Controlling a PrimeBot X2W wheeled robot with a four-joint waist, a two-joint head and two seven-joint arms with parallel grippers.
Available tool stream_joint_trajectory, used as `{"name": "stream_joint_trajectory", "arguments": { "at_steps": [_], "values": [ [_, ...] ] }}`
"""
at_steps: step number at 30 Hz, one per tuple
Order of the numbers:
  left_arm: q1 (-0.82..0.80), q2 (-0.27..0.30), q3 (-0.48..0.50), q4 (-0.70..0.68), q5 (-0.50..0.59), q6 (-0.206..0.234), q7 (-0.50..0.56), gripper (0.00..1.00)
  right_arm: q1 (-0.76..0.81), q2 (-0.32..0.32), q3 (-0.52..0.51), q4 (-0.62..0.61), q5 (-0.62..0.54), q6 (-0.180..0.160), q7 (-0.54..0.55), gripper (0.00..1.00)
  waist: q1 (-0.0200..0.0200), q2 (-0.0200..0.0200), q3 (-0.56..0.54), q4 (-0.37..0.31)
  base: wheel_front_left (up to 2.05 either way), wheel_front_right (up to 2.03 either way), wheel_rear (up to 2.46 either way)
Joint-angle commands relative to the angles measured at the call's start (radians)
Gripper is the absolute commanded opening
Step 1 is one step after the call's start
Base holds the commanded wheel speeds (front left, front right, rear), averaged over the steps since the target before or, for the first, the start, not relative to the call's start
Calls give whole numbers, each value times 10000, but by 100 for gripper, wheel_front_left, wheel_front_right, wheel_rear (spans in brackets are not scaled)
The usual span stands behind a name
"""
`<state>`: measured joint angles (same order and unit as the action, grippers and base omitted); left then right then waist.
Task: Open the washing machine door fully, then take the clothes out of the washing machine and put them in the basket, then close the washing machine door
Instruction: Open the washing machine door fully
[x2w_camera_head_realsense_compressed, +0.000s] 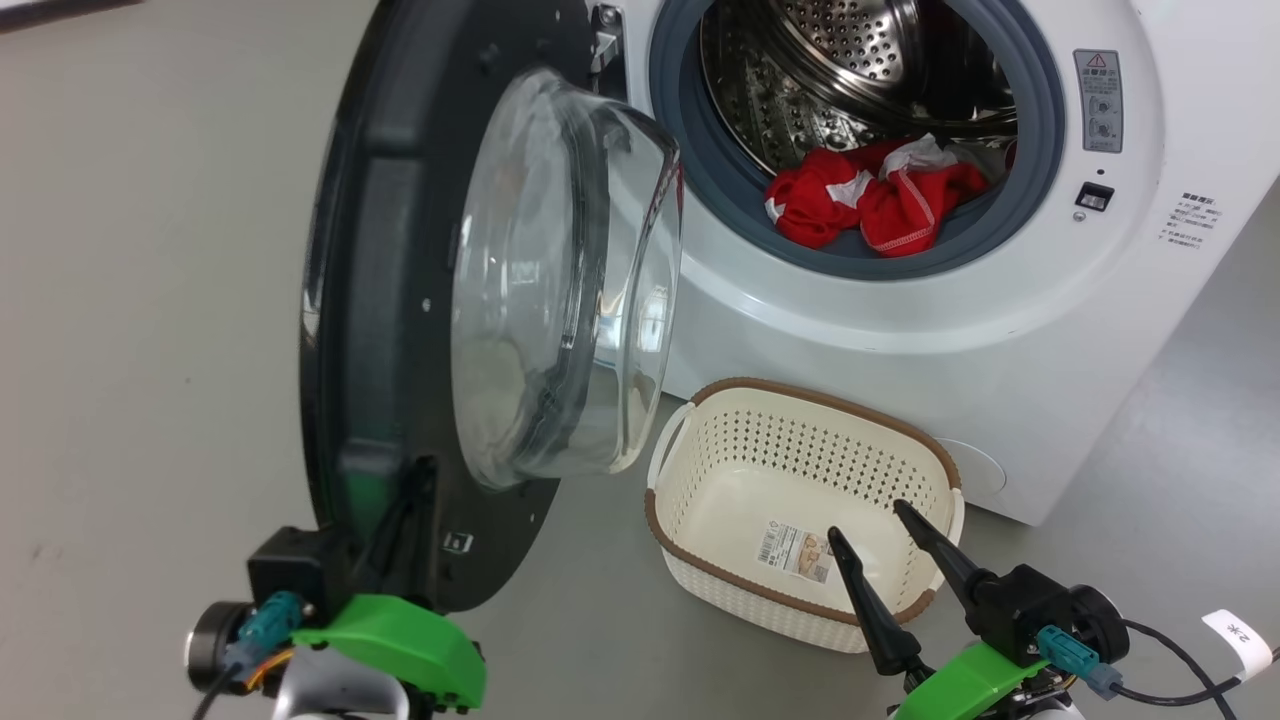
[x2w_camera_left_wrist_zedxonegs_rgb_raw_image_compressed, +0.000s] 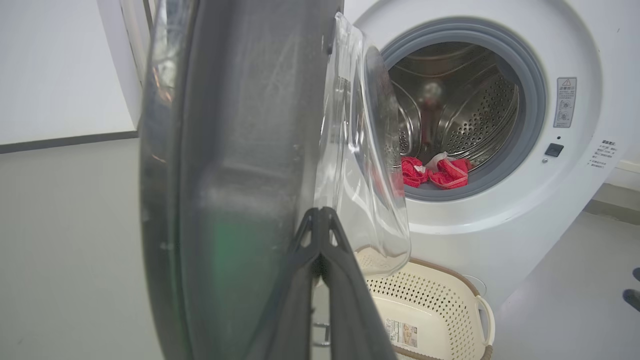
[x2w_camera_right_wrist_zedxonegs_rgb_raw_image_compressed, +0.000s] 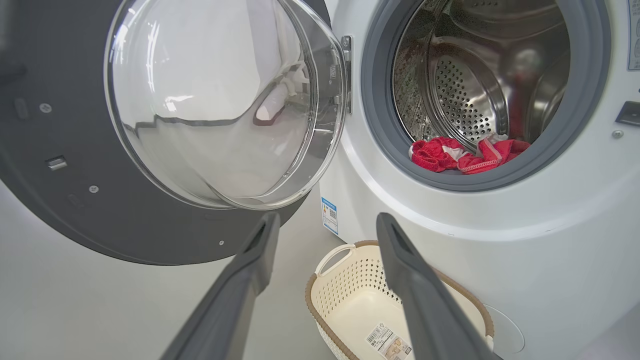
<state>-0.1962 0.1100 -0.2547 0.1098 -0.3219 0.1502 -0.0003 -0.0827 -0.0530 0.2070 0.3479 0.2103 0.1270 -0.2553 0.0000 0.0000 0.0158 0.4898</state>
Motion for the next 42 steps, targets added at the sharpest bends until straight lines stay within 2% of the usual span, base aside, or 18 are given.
{"name": "stream_joint_trajectory", "arguments": {
  "at_steps": [1,13,36,42],
  "values": [
    [-48,320,657,-302,-77,216,-43,0,-347,28,240,-188,-120,37,-65,100,0,0,37,19,0,0,0],
    [-187,718,1702,296,-588,416,-724,0,-527,28,305,-27,-370,37,-65,100,0,0,267,30,0,0,0],
    [-1724,1311,2858,2890,-1280,267,-2110,0,-373,28,19,-141,-896,37,-65,100,0,0,858,-191,0,0,0],
    [-2085,1263,3365,3388,-1788,-32,-2425,0,-432,28,10,-167,-1018,37,-65,100,0,0,1111,-260,0,0,0]
  ]
}}
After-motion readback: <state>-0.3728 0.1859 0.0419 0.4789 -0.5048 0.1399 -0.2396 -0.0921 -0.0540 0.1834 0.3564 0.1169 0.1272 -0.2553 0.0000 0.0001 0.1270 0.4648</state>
